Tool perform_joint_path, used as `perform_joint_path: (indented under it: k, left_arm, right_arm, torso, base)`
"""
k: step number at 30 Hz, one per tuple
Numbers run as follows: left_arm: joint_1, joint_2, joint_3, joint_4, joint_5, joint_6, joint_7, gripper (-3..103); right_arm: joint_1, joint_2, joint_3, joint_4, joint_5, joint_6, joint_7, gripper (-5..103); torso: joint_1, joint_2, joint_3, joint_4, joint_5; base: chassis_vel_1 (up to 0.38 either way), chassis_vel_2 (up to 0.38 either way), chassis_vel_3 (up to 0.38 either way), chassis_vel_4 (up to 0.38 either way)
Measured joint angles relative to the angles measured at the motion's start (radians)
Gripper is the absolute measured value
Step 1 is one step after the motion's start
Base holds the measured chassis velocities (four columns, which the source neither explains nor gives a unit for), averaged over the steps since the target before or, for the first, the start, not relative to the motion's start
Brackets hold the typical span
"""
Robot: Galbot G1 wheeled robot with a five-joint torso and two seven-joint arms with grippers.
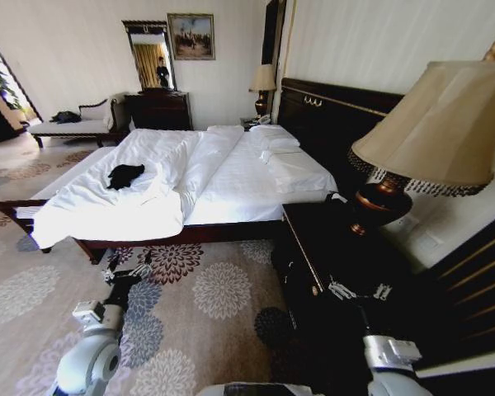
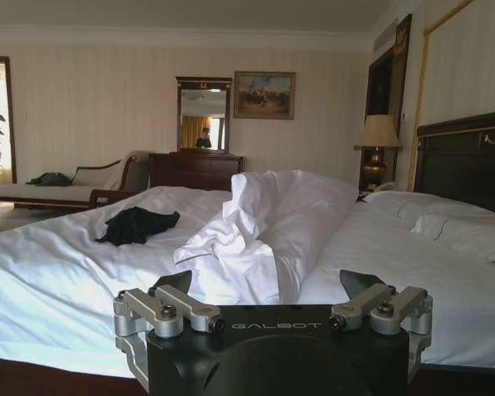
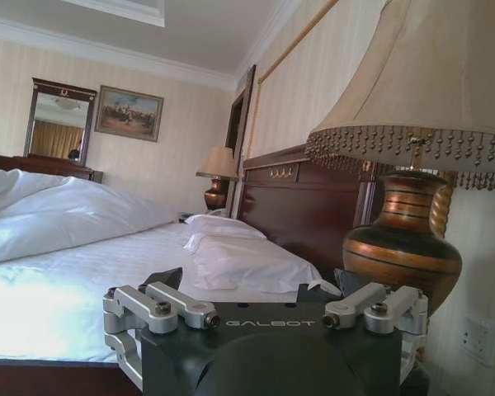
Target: Fold the clothes on the bed.
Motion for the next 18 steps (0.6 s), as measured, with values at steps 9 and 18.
perform_joint_path:
  k: [9,18]
  left_arm:
    - [0.066,-0.007,0.019,-0.017,0.025,-0.043,0.087,100]
    - [0.074,-0.018,0.037,-0.012,0.049,-0.059,0.092,100]
  right_arm:
    - [-0.019,-0.007,-0.006,0.007,0.008,0.002,-0.010,100]
    - [-0.016,-0.022,-0.006,0.006,0.050,-0.004,-0.026,100]
  torso:
    - [0.000,0.000,0.000,0.0000,0.0000]
    - [0.000,0.000,0.000,0.0000,-0.0001]
  base:
    - [0.000,0.000,0.000,0.000]
    - [0.000,0.000,0.000,0.000]
